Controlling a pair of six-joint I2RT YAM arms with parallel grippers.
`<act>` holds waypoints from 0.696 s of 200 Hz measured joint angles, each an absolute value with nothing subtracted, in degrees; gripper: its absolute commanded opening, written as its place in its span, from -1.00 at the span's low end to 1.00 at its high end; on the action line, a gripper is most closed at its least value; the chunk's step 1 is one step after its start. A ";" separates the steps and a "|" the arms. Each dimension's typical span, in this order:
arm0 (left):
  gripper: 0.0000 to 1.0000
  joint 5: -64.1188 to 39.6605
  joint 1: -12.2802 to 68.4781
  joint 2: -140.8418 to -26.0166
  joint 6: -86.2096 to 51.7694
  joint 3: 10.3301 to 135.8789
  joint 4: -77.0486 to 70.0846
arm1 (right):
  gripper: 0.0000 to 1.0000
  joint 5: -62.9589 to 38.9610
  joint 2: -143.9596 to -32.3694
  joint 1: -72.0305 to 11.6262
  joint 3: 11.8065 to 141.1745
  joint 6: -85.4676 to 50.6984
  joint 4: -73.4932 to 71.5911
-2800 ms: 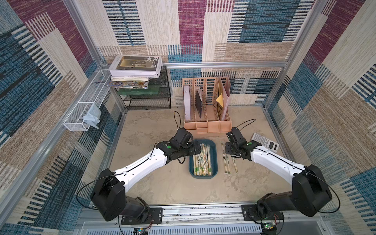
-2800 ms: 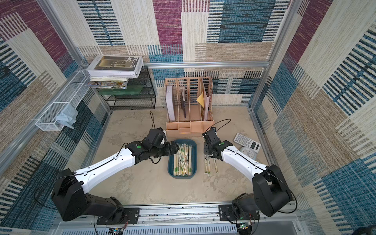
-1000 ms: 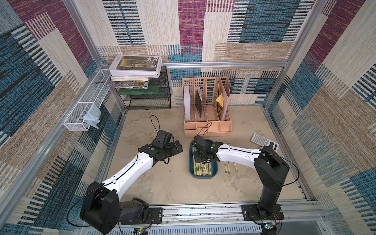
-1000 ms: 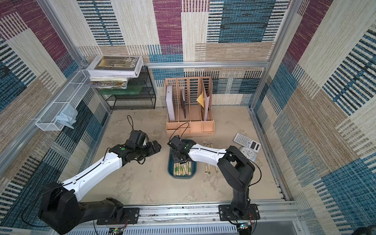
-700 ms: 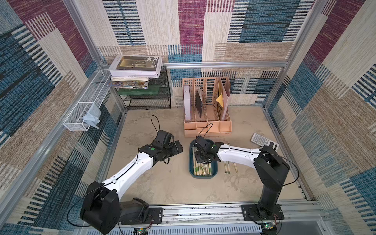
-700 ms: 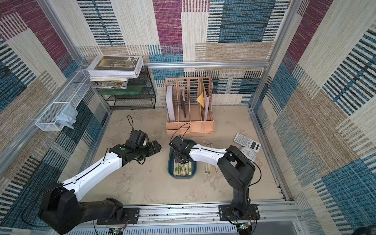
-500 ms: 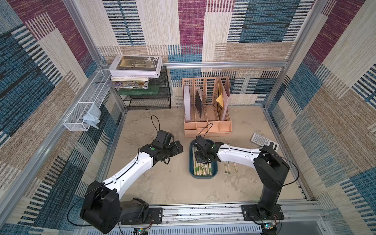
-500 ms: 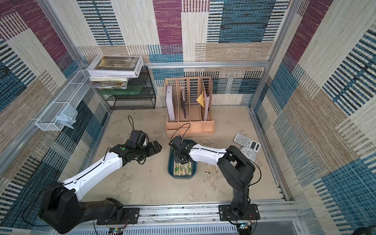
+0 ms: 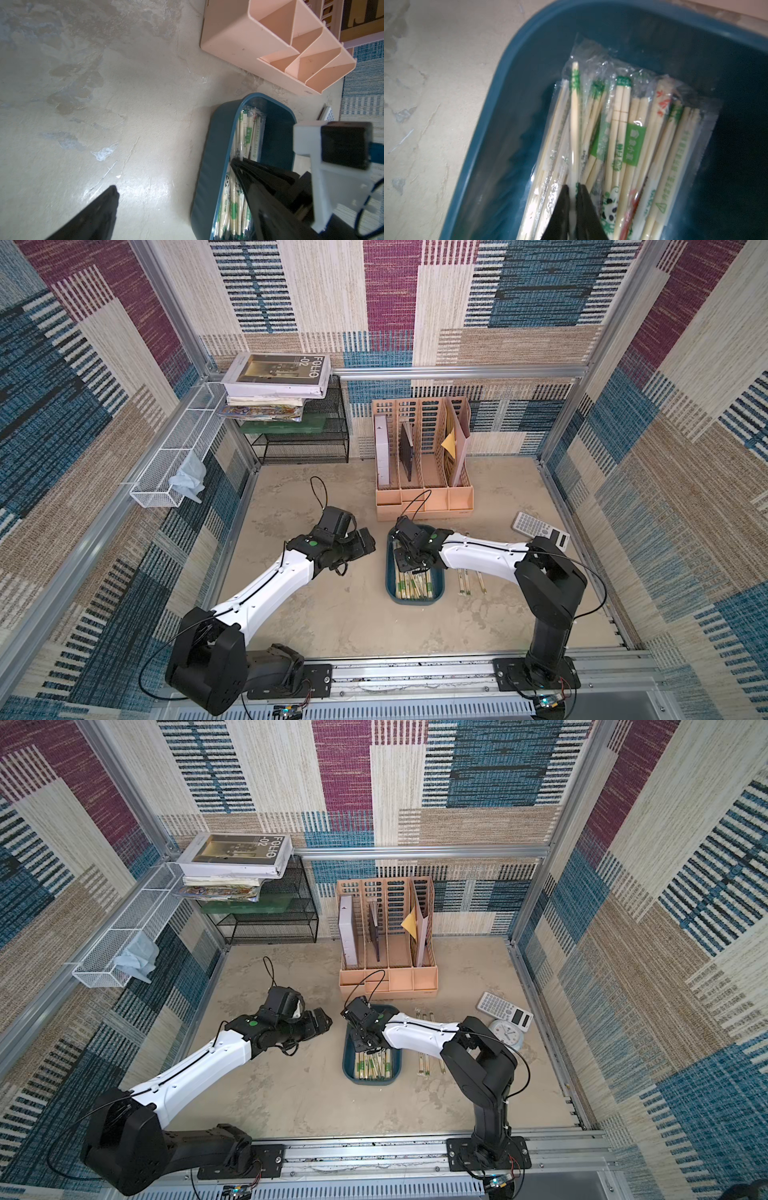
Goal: Take the paired disposable chopsticks out of the storage box
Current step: Pick up the paired disposable chopsticks from the storage box.
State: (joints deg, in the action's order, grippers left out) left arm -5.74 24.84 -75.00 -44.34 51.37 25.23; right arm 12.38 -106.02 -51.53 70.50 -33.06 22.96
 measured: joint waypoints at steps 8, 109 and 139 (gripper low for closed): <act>0.99 -5.74 24.84 -75.00 -44.34 51.37 25.19 | -0.84 12.40 -105.78 -51.44 70.50 -33.01 23.07; 0.98 -7.70 25.96 -75.55 -43.86 52.86 24.34 | -0.87 12.49 -94.15 -48.88 67.96 -33.28 24.01; 0.99 -8.45 29.36 -77.01 -44.36 54.94 23.88 | -0.86 12.95 -88.42 -45.69 65.58 -33.71 24.05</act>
